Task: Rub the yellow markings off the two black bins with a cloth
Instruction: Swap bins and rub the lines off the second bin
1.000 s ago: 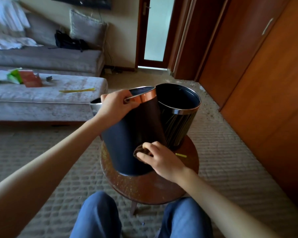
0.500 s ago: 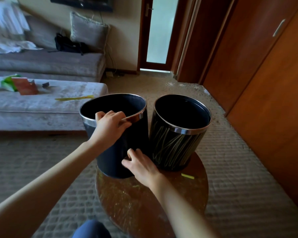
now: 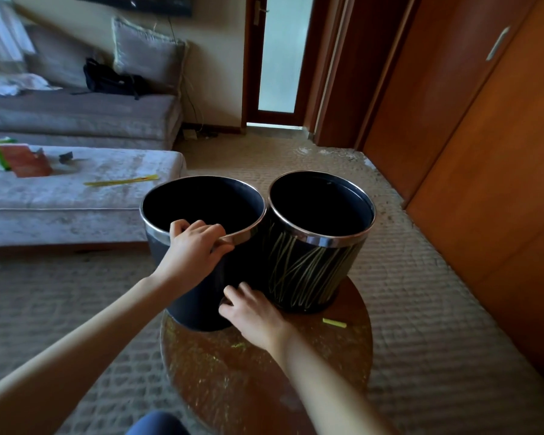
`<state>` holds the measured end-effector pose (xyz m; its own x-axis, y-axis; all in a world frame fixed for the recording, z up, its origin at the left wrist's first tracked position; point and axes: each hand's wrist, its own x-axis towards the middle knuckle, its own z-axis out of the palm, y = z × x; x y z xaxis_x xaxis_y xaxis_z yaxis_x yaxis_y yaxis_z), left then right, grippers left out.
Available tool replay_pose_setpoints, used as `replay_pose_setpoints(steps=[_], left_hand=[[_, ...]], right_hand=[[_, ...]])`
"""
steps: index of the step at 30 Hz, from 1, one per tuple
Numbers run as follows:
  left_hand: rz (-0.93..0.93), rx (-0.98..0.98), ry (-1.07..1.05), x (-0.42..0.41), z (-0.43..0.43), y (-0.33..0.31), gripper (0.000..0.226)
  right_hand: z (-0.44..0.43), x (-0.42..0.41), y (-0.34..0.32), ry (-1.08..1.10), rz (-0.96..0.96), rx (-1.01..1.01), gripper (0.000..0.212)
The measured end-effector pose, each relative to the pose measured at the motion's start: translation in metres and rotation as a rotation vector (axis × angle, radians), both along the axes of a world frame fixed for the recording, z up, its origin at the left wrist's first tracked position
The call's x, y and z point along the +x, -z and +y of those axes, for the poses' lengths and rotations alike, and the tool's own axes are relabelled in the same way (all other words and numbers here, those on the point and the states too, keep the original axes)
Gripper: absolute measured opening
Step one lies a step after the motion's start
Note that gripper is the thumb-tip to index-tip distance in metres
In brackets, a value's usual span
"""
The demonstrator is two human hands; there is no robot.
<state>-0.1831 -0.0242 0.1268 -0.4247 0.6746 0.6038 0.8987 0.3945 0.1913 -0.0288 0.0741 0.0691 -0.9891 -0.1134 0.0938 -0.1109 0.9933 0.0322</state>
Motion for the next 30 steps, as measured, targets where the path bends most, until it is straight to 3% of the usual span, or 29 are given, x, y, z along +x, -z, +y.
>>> replay_pose_setpoints(steps=[9, 20, 22, 25, 30], left_hand=[[0.002, -0.051, -0.013, 0.007, -0.007, 0.008, 0.029], [-0.006, -0.135, -0.093, 0.030, -0.013, 0.014, 0.040], [0.007, -0.136, -0.136, 0.047, 0.005, 0.001, 0.055], [0.053, -0.132, -0.039, 0.089, 0.055, -0.028, 0.066], [-0.077, -0.388, 0.046, 0.137, 0.145, -0.042, 0.069]], right_hand=[[0.038, 0.053, -0.020, -0.020, 0.090, 0.023, 0.037], [0.113, 0.132, -0.028, 0.229, 0.213, 0.030, 0.044], [0.124, 0.145, -0.025, 0.293, 0.227, -0.006, 0.035], [0.140, 0.161, -0.020, 0.390, 0.236, -0.038, 0.026], [0.164, 0.181, -0.001, 0.514, 0.282, -0.136, 0.031]])
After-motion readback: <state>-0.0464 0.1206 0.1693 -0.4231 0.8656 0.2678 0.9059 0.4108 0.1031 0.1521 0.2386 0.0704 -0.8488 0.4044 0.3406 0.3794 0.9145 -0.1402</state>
